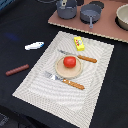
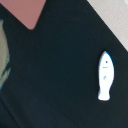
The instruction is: Interact with the objects in diverse but meaningful ways.
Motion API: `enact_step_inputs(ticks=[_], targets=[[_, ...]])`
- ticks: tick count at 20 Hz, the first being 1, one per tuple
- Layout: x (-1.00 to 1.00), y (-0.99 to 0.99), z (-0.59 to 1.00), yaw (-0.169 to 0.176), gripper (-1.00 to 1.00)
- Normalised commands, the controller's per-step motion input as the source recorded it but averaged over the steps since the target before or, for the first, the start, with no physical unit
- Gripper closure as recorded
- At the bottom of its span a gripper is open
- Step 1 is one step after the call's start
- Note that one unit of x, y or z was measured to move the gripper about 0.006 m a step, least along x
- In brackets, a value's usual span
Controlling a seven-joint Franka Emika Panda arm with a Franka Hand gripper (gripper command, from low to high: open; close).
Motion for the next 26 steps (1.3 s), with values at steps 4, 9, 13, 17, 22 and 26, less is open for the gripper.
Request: enact_step_inputs(ticks=[4, 9, 13, 17, 22, 26], targets=[[-0.57, 0.28, -0.23, -0.153, -1.0], [-0.62, 0.24, -0.13, -0.132, -1.0], [-0.44, 0.19, -0.09, -0.2, -1.0], [-0.36, 0.14, -0.07, -0.197, -1.0], [-0.13, 0.05, -0.12, -0.17, -1.0], [-0.16, 0.07, -0.18, -0.143, -1.0]])
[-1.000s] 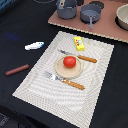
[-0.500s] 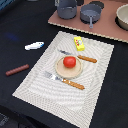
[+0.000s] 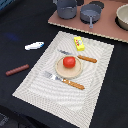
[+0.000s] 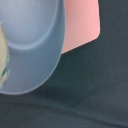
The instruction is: Interact with the objects in diverse but meaningful ways.
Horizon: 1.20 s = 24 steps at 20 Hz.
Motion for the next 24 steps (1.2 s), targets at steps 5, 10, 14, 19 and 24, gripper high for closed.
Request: enact_step_inputs(ticks=[5, 10, 14, 19, 24], targets=[[-0.09, 0.03, -0.17, -0.083, -1.0], [-0.15, 0.06, -0.26, -0.041, -1.0], [-0.12, 0.06, -0.26, -0.04, -1.0], [-0.12, 0.07, -0.3, -0.034, -1.0], [-0.13, 0.06, -0.33, -0.036, -1.0]])
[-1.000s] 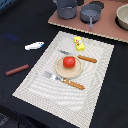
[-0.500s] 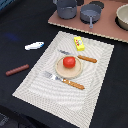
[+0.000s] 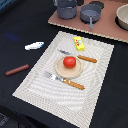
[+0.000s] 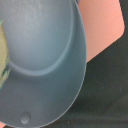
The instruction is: Interact with the objects in diverse but meaningful ways.
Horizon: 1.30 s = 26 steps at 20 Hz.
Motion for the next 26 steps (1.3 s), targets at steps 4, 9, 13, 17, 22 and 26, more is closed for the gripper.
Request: enact_step_inputs(ticks=[4, 9, 13, 17, 22, 26], targets=[[-0.12, 0.03, -0.35, -0.036, -1.0], [-0.12, 0.02, -0.34, -0.036, -1.0], [-0.13, 0.01, -0.33, -0.038, -1.0], [-0.16, 0.0, -0.33, -0.042, -1.0], [-0.19, 0.0, -0.3, -0.043, -1.0], [-0.18, 0.04, -0.18, -0.02, 1.0]])
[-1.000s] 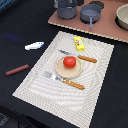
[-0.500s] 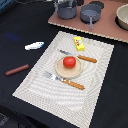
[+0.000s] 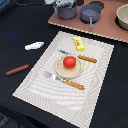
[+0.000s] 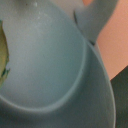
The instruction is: Interact with the objects in diverse but meaningful ways.
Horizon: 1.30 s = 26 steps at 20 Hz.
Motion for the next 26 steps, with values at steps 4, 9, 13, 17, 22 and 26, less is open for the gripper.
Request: enact_step_inputs(ticks=[4, 9, 13, 17, 22, 26], targets=[[-0.25, 0.38, 0.06, 0.04, 1.0], [-0.1, 0.4, 0.04, 0.046, 1.0], [-0.01, 0.38, 0.02, 0.035, 1.0], [0.0, 0.31, 0.0, 0.023, 1.0], [0.01, 0.31, 0.0, 0.005, 1.0], [0.16, 0.32, 0.14, 0.0, 1.0]])
